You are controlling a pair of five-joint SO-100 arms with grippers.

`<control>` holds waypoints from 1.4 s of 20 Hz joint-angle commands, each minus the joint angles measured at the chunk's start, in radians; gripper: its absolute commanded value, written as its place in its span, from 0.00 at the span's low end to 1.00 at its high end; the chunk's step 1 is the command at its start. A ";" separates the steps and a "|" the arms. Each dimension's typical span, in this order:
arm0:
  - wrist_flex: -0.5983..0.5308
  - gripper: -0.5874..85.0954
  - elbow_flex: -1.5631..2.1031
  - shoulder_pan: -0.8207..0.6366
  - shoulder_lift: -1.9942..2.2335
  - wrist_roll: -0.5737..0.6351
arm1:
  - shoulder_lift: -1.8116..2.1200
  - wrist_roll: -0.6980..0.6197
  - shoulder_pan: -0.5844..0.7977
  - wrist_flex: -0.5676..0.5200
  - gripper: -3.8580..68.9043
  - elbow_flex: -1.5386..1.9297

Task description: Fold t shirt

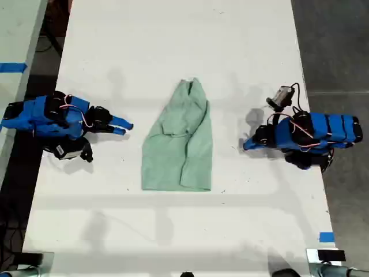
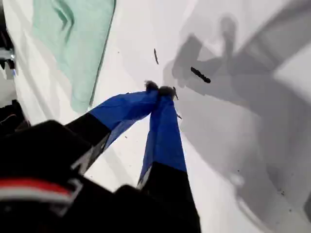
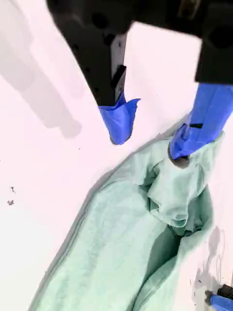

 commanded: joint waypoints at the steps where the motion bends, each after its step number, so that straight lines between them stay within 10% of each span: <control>1: -0.155 0.01 -0.009 -0.143 0.009 0.318 | 0.012 -0.017 0.046 0.026 0.04 0.040; 16: -0.155 0.01 -0.043 -0.133 -0.006 0.324 | 0.012 -0.018 0.046 0.026 0.04 0.041; 20: -0.181 0.00 -0.512 -0.049 -0.750 0.224 | 0.012 -0.020 0.046 0.025 0.04 0.041; 23: -0.224 0.32 -0.707 0.098 -1.175 0.034 | 0.012 -0.032 0.048 0.025 0.05 0.038; 28: -0.146 0.22 -1.149 0.213 -1.841 -0.071 | 0.012 -0.034 0.038 0.025 0.05 0.038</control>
